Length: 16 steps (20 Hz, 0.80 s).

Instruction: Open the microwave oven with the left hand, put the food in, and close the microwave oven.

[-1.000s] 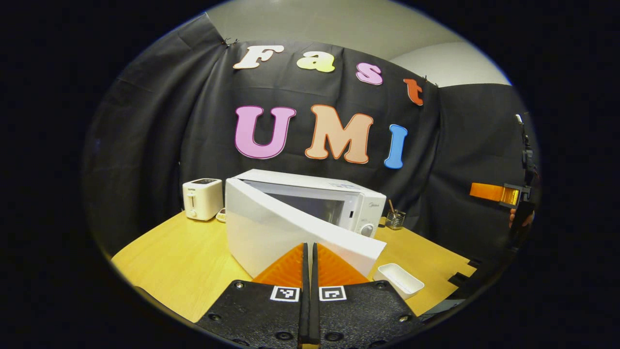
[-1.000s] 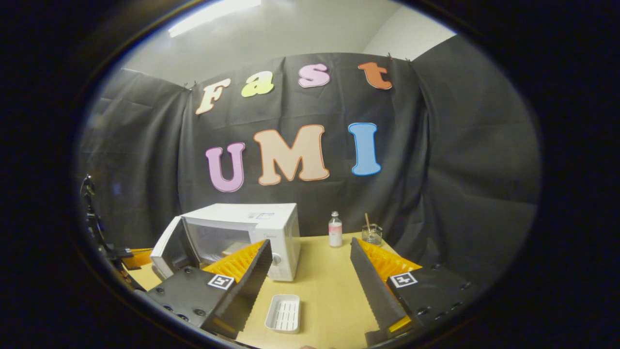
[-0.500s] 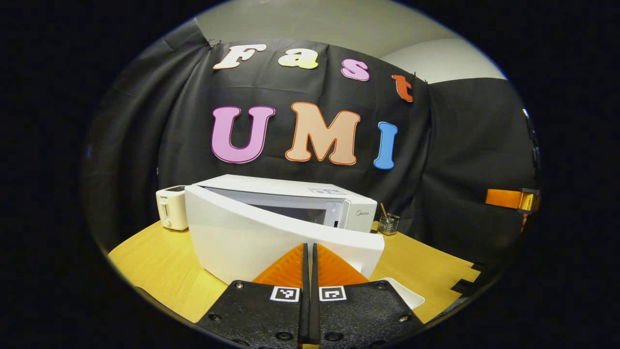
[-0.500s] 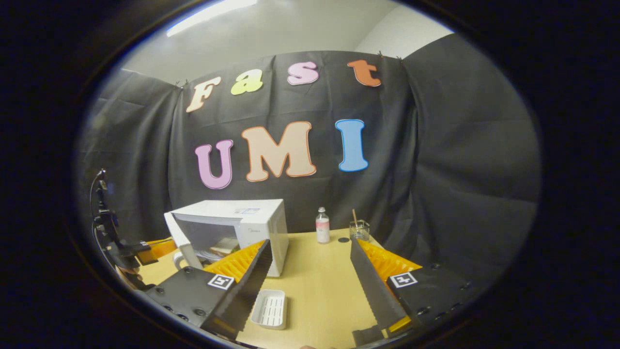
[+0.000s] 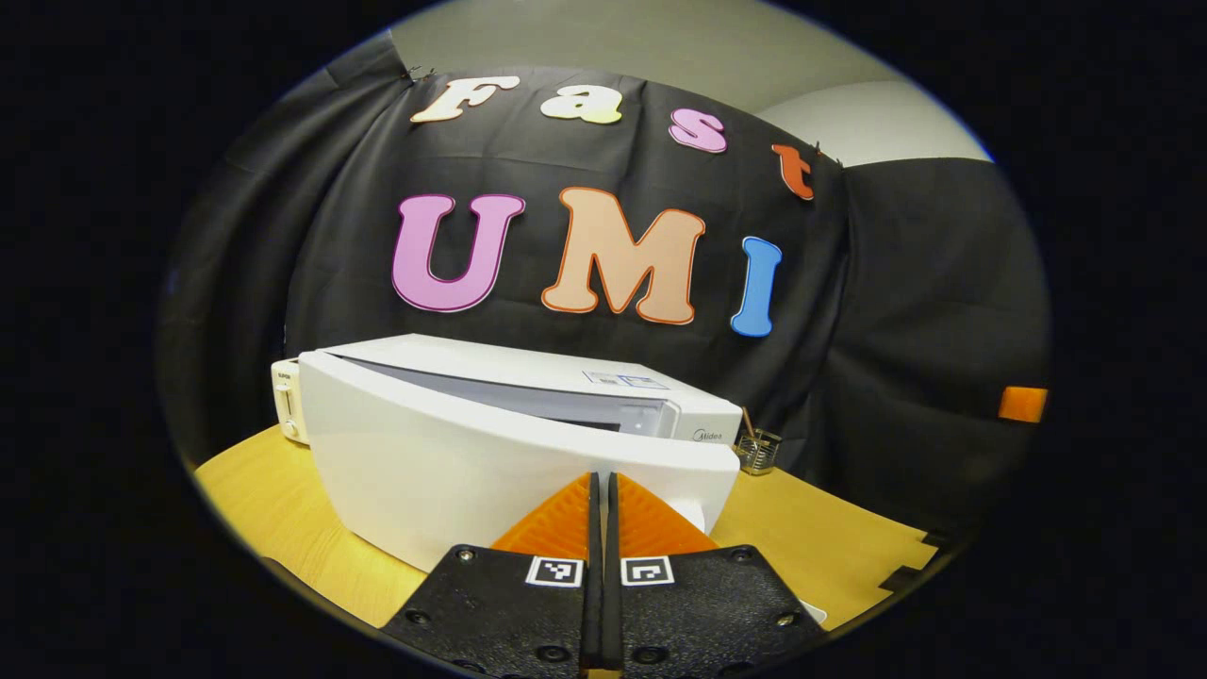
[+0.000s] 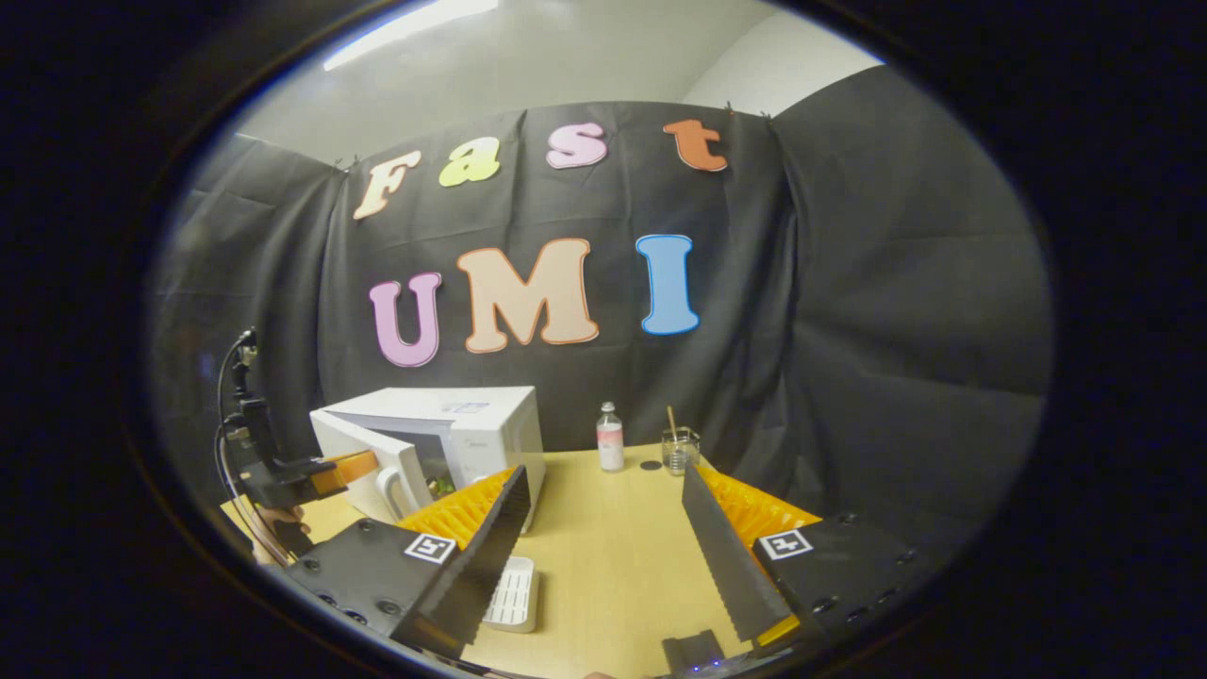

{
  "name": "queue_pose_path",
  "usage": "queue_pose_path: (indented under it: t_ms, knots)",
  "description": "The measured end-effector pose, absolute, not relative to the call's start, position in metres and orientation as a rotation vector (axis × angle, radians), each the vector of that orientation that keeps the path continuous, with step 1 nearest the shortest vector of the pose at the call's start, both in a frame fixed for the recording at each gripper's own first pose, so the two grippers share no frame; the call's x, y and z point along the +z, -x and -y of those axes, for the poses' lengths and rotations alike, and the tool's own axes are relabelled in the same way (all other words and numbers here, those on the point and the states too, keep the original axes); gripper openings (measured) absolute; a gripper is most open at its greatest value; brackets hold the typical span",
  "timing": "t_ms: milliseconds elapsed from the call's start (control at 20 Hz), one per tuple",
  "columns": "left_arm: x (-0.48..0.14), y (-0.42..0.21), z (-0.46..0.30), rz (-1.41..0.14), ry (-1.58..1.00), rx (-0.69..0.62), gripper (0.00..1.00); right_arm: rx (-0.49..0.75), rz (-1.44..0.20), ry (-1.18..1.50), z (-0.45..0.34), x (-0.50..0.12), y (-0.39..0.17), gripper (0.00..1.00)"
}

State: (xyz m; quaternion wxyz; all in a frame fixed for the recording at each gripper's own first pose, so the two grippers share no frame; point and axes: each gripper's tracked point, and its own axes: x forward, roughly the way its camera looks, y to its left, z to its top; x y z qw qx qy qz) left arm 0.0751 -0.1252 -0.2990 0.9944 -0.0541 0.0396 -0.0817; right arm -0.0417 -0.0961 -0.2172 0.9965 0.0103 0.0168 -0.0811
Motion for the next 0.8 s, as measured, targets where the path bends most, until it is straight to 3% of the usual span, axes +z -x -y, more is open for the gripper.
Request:
queue_pose_path:
  t_ms: [800]
  knots:
    - [-0.33,-0.124,0.1,-0.14,0.081,-0.052,0.01,-0.116,-0.078,-0.023,0.089,-0.239,0.046,0.96]
